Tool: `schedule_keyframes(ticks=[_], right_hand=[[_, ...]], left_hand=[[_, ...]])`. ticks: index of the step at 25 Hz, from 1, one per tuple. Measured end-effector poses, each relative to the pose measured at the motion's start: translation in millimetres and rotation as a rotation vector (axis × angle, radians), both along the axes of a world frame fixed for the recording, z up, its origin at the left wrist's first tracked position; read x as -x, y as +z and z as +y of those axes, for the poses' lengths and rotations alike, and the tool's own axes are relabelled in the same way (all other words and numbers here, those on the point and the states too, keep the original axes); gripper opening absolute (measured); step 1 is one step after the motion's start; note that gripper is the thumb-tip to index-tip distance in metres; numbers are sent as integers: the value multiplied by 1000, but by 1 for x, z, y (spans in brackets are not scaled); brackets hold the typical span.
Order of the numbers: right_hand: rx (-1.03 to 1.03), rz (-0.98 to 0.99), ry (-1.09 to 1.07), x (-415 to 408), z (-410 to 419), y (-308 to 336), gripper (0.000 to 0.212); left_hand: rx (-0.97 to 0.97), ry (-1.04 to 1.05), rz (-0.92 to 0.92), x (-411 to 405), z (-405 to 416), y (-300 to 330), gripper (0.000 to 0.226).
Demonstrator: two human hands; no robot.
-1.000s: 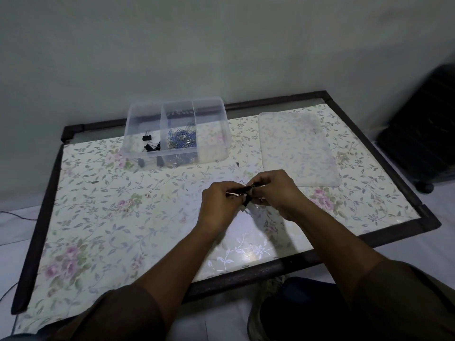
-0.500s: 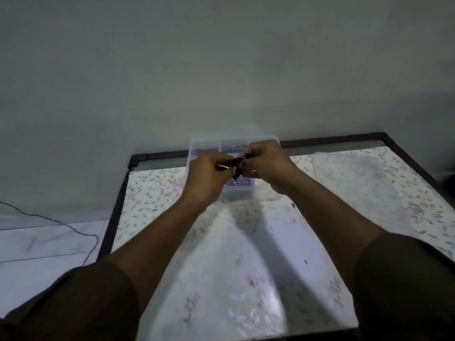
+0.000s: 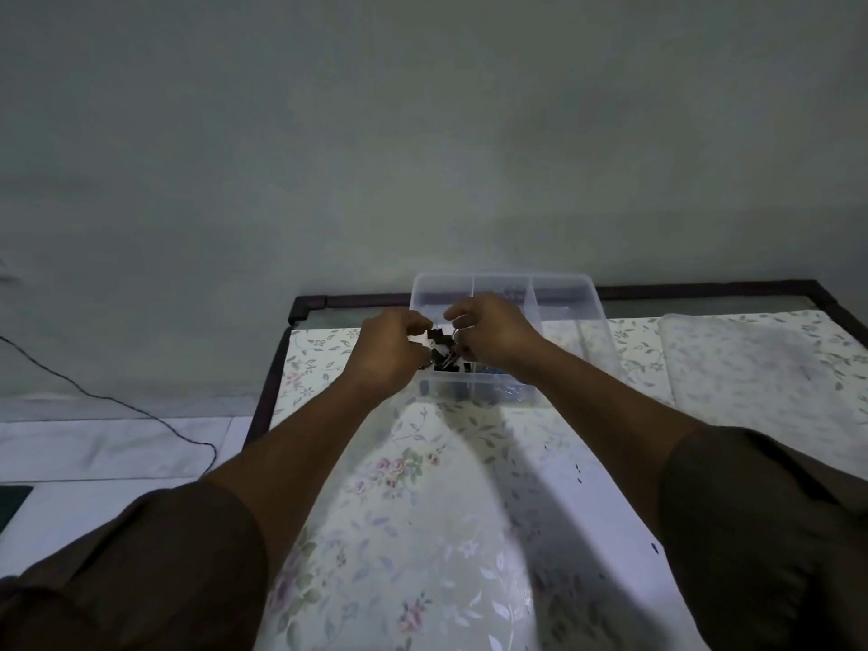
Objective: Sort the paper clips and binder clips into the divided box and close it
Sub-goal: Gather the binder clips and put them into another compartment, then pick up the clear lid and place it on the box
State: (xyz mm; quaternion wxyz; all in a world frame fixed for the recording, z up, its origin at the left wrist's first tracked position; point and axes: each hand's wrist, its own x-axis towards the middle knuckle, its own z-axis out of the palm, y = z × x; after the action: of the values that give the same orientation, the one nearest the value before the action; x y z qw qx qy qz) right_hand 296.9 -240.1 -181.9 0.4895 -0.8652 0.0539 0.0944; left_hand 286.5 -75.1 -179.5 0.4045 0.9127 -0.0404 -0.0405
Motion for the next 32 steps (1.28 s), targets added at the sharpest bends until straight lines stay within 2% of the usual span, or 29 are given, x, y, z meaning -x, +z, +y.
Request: schedule_keyframes(ticks=[3,5,8,12,16,22,26,29,32], right_hand=[[12,-94,-32,24,-10,8,31],[-2,-116,-55,48,-21,9,25],[3,-112,-88,88,-47,3,21],[35,-101,-187,132,-98,-5,15],[136,-90,-290,167,-157,-2,18],[420,-40,-550,217,-269,-25,33],[556,121,-714,249,-320,-51,53],[488,164,-719,255,-335,-62,65],[190,117,-867,253,-347,-65,67]], left_hand=[[-28,-13,-11,19,1,4,37],[-194,-130,-65,34,0,2,34],[-434,-298,-86,56,-2,-4,44],[-464,-297,-95,74,-10,-2,50],[-502,-324,-211,92,-41,-2,59],[-358,-569,-192,136,-176,-18,64],[-420,-660,-62,153,-258,-45,73],[-461,-645,26,166,-285,-61,74],[-414,-601,35,172,-288,-70,67]])
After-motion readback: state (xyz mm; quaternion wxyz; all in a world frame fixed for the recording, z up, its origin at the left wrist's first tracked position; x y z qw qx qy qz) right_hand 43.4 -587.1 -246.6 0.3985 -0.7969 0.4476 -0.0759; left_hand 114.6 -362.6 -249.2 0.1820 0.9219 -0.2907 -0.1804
